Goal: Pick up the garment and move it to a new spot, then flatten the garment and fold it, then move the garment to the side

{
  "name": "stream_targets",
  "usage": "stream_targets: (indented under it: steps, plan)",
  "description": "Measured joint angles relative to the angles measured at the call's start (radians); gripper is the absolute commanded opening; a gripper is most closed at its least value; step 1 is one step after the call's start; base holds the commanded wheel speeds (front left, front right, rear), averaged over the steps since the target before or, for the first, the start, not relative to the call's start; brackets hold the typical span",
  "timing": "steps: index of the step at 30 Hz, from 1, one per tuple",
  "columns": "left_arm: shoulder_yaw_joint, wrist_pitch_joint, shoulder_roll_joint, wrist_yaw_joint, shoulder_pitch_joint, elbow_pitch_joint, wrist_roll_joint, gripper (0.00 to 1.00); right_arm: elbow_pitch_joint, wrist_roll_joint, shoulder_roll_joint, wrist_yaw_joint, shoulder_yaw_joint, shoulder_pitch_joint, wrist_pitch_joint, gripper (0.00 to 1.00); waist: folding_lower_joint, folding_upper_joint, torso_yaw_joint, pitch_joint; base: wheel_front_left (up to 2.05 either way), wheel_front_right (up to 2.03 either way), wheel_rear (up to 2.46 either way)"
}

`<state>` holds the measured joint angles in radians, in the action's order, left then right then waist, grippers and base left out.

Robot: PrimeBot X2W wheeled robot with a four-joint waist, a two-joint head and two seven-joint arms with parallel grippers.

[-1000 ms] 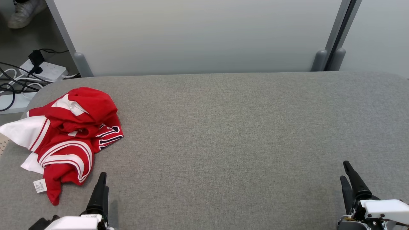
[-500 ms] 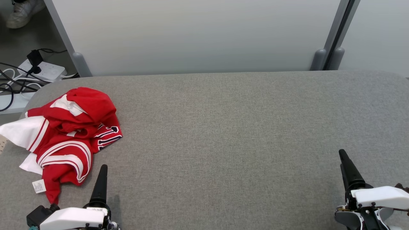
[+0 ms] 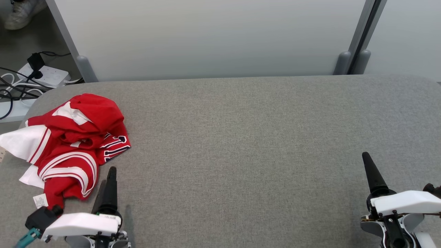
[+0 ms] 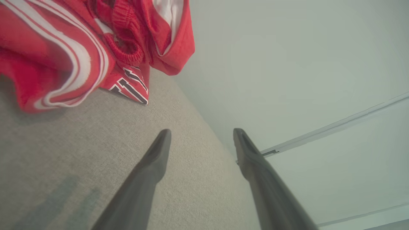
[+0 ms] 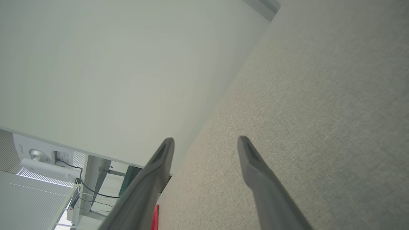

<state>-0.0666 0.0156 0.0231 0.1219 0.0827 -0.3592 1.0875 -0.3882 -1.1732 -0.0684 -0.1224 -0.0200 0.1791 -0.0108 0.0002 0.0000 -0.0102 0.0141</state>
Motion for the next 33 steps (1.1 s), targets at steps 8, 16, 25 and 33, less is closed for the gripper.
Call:
stream_targets:
  steps: [8, 16, 25, 33]
  plan:
    - [-0.003, 0.022, 0.001, 0.000, 0.029, 0.027, -0.105, 1.00, 0.012, 0.083, -0.006, 0.000, 0.016, 0.025, -0.024, 1.00, 0.0000, 0.0000, -0.002, 0.004, 0.00, 0.00, 0.00]
    - [-0.004, 0.048, 0.000, 0.000, 0.034, 0.031, -0.200, 1.00, 0.019, 0.176, -0.014, 0.000, 0.030, 0.042, -0.047, 1.00, 0.0000, 0.0000, -0.005, 0.005, 0.00, 0.00, 0.00]
    - [-0.011, 0.074, 0.001, 0.000, 0.074, 0.013, -0.326, 1.00, -0.006, 0.288, -0.030, -0.001, 0.060, 0.083, -0.073, 1.00, -0.0001, 0.0000, -0.009, 0.005, 0.00, 0.00, 0.00]
    - [-0.013, 0.094, 0.002, 0.000, 0.100, -0.027, -0.427, 1.00, -0.045, 0.366, -0.039, -0.001, 0.076, 0.119, -0.096, 1.00, -0.0001, 0.0000, -0.010, 0.003, 0.00, 0.00, 0.00]
